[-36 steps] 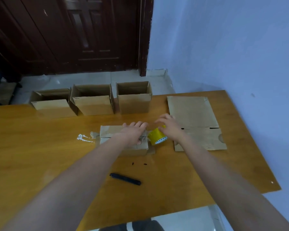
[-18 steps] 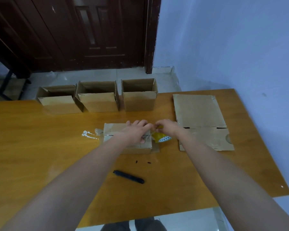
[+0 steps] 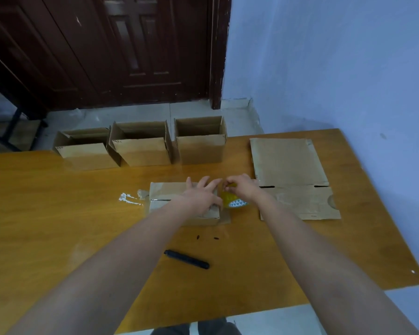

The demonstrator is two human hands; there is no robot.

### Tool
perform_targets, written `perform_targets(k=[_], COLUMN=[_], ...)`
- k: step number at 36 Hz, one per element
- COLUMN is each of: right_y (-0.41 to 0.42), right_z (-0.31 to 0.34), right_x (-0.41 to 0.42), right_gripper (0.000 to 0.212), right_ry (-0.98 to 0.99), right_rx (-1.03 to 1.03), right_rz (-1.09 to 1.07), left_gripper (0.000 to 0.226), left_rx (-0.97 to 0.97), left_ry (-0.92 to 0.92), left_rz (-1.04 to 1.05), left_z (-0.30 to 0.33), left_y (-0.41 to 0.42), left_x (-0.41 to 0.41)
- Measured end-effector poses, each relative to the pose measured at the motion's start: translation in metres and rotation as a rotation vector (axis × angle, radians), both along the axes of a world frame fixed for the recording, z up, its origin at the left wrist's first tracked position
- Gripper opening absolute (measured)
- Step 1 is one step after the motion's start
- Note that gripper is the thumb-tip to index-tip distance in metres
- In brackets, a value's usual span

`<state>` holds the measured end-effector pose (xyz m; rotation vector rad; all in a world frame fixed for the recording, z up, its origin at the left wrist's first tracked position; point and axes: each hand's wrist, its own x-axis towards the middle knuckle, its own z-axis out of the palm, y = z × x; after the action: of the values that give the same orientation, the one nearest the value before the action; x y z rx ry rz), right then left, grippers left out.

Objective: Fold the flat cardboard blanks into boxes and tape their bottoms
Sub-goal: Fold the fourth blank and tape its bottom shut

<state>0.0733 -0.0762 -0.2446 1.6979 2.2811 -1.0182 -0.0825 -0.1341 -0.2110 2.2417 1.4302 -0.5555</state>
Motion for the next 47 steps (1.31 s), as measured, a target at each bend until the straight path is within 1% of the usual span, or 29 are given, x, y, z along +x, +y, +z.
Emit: perform_targets(k=[2,5,8,10,12,14,18,25,28,31,35,36,38,41,43,45,47], right_y=[0.000,-0.001,-0.002,-0.003,-0.003,-0.003,-0.003,-0.005,-0.006,-0.006,-0.007,-0.008,-0.008,-0.009,-0.008,-0.008,-0.008], right_z=[0.000,0.000,0.000,0.002,0.002,0.002,0.002,0.002,0.003,0.004,0.005,0.005,0.006,0.005,0.004,0.001,-0.001], right_x=[0.001,0.002,0.002,0.002,0.003,0.003,0.000,-0.001,0.000,0.001,0.000,0.001,0.001,0.001,0.002,0.003,0.003], right_gripper=[0.013,0.014,0.013,0.014,0.015,0.017,0.019,0.018,0.016,0.017,0.018,0.018,0.019,0.021,0.022,0.021,0.022], right_ry=[0.016,0.027,0.040,0.052,0.056,0.053,0.042,0.044,0.048,0.061,0.077,0.082,0.091,0.097,0.095,0.104,0.108], right_rx=[-0.005,-0.003,0.008,0.004,-0.001,-0.004,-0.006,-0.007,-0.006,-0.018,-0.027,-0.028,-0.022,-0.014,-0.007,-0.003,0.005], right_rz=[-0.008,-0.030,-0.055,-0.068,-0.073,-0.074,-0.069,-0.100,-0.106,-0.097,-0.106,-0.113,-0.114,-0.113,-0.113,-0.122,-0.123], left_gripper=[0.044,0.056,0.050,0.053,0.062,0.070,0.083,0.079,0.087,0.096,0.092,0.088,0.067,0.053,0.055,0.062,0.063], left_rx=[-0.019,-0.070,-0.097,-0.001,0.146,0.230,0.294,0.327,0.446,0.440,0.504,0.510,0.571,0.693,0.760,0.748,0.735], left_ry=[-0.013,-0.023,-0.027,-0.055,-0.051,-0.037,0.000,0.004,-0.052,-0.091,-0.052,-0.047,-0.059,-0.053,-0.084,-0.079,-0.051], left_rz=[0.004,-0.013,-0.014,-0.021,-0.039,-0.035,-0.035,-0.021,0.098,0.234,0.181,0.170,0.185,0.210,0.256,0.333,0.391], left_z=[-0.001,-0.003,-0.009,-0.017,-0.027,-0.032,-0.040,-0.039,-0.037,-0.038,-0.053,-0.054,-0.054,-0.050,-0.049,-0.043,-0.038], left_y=[-0.001,-0.001,0.000,-0.006,-0.016,-0.020,-0.019,-0.021,-0.034,-0.053,-0.076,-0.078,-0.079,-0.072,-0.065,-0.059,-0.056], left_x=[-0.001,-0.005,-0.013,-0.016,-0.016,-0.014,-0.013,-0.012,-0.012,-0.019,-0.043,-0.048,-0.055,-0.064,-0.070,-0.073,-0.073])
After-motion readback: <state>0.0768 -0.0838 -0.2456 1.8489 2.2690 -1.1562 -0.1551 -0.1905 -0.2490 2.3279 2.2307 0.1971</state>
